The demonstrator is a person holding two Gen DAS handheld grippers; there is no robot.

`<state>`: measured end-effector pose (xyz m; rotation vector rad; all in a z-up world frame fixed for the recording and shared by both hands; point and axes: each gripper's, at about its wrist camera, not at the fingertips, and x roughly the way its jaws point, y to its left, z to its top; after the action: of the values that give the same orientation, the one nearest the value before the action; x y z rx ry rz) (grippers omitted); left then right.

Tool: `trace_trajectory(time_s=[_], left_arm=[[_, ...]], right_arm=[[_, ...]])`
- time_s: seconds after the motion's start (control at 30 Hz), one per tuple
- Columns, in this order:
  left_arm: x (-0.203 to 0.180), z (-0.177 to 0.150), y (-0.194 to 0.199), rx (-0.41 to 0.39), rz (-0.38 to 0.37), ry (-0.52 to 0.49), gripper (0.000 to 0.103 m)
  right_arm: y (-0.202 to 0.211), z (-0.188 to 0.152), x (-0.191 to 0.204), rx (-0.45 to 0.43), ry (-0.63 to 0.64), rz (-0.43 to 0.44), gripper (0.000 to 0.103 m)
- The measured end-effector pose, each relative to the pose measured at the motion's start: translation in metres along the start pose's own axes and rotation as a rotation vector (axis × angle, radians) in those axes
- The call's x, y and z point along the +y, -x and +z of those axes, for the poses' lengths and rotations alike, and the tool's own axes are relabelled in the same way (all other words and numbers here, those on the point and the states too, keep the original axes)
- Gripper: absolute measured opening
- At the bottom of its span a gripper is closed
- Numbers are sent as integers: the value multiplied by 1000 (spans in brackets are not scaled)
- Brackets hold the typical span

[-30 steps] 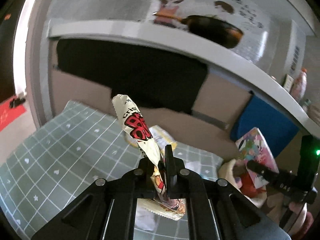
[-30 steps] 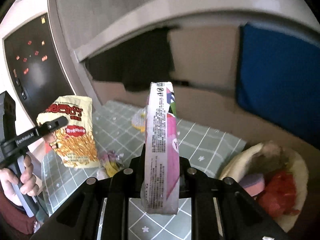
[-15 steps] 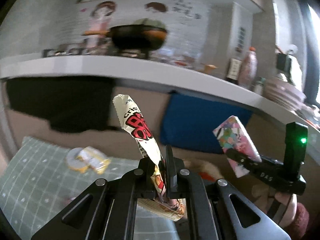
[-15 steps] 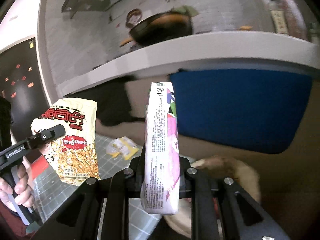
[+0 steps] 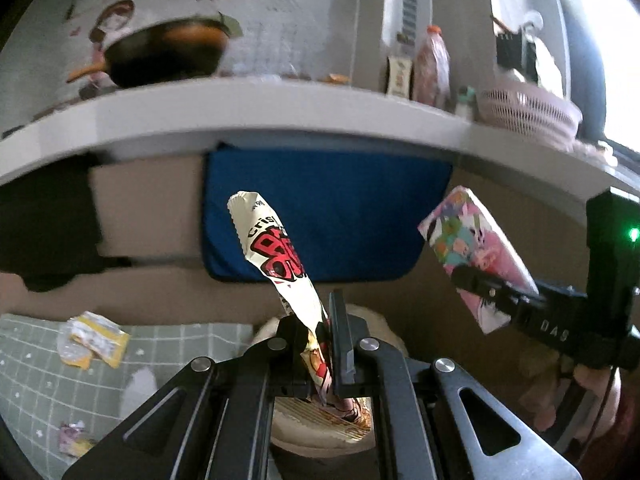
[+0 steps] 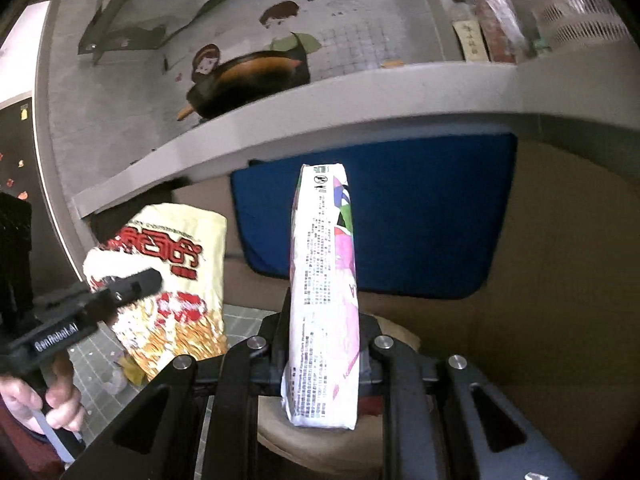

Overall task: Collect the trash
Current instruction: 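Carry the packet and chips bag over the bin and open both grippers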

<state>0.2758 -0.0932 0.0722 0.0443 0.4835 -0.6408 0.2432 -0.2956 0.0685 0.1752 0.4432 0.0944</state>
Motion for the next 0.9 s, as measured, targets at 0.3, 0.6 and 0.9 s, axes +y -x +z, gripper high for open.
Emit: trace_trajectory(time_s=[0.3, 0.6, 0.9], left_arm=[[4, -20, -51, 101, -21, 20, 7], [19, -31, -78, 149, -32, 54, 7], [40, -35, -101, 180, -65, 131, 7]], right_arm=[[-28, -26, -26, 60, -49, 7, 18], [-53, -35, -33, 107, -72, 15, 18], [-84, -34, -31, 159, -86, 32, 18]])
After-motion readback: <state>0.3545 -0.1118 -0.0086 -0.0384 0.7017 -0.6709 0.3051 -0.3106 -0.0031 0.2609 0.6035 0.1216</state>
